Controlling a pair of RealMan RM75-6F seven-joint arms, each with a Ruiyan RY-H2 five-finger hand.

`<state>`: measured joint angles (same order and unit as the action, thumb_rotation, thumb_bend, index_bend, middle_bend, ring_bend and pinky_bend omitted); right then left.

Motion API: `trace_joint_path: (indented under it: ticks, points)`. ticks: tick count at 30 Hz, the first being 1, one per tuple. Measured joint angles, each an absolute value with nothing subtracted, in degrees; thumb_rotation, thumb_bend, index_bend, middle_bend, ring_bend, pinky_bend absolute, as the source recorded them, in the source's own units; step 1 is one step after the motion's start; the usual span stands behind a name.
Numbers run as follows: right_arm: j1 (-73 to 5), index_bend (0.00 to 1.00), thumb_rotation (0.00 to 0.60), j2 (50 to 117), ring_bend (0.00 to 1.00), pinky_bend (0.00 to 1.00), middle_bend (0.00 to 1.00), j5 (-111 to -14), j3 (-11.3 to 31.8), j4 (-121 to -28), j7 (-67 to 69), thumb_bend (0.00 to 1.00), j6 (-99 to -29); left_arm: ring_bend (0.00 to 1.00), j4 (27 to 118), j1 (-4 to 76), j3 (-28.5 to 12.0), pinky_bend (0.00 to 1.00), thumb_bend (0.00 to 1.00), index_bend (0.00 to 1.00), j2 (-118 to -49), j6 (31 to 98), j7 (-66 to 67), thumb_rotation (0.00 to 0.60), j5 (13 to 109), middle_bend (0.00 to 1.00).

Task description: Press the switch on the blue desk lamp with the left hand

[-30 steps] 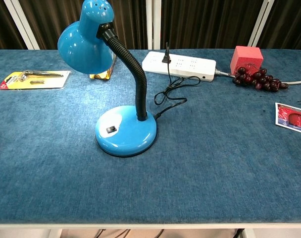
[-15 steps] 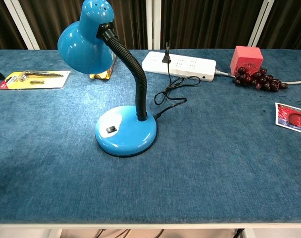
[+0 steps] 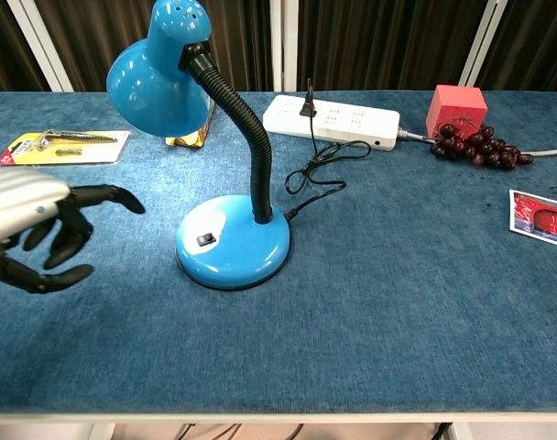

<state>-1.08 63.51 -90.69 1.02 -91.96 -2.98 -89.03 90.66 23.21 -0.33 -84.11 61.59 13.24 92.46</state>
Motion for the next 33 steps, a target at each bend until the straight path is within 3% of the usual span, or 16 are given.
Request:
trace_joint_path:
  ticks: [15, 33]
  points:
    - [-1.54, 0.0, 0.6, 64.47, 0.0, 0.0, 0.0, -89.59, 1.0, -90.07, -1.64, 0.16, -87.1, 0.61, 84.54, 28.13, -1.07, 0.69, 0.38, 0.19, -91.53, 58.11, 11.53, 0.6, 90.49, 0.74]
    - [-1.32, 0.0, 0.6, 64.19, 0.0, 0.0, 0.0, -88.5, 1.29, -88.34, 0.95, 0.16, -86.7, 0.61, 83.56, 30.41, -0.86, 0.69, 0.39, 0.19, -93.22, 56.77, 13.25, 0.6, 87.09, 0.74]
